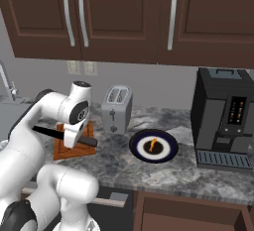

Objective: Pick up the knife from the drawer and place it on the cutting board. Then place the meat from the plate to the cutting board.

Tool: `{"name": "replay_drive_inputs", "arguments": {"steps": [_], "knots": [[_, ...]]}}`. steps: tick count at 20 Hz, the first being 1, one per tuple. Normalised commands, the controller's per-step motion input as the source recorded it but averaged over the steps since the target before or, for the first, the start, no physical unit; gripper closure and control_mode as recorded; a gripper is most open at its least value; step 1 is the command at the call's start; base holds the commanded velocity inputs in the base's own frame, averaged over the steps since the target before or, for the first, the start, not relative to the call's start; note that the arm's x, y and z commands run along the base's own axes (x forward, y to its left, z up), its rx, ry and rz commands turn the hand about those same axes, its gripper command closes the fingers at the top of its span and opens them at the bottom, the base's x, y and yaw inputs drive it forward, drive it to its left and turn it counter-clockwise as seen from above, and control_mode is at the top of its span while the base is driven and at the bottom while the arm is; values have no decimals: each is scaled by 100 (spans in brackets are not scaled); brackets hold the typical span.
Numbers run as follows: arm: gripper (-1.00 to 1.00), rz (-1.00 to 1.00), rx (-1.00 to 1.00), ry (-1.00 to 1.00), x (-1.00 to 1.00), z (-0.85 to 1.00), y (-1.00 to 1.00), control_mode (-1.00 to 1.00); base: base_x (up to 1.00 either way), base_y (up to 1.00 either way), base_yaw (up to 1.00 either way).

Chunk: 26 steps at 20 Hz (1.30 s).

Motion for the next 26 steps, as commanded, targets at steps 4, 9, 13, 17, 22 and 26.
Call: {"name": "replay_drive_inputs", "arguments": {"steps": [4,9,13,17,22,26], "knots": [[100,-10,0,0,26,-9,13,-100,0,0,0],[100,-14,0,0,24,-22,14,-100,0,0,0],[100,-18,0,0,14,-31,12,-100,0,0,0],[100,-20,0,0,22,-28,8,-100,0,0,0],[100,-8,0,0,23,-21,0,-100,0,0,0],[100,0,-1,0,26,-24,0,-100,0,0,0]]}}
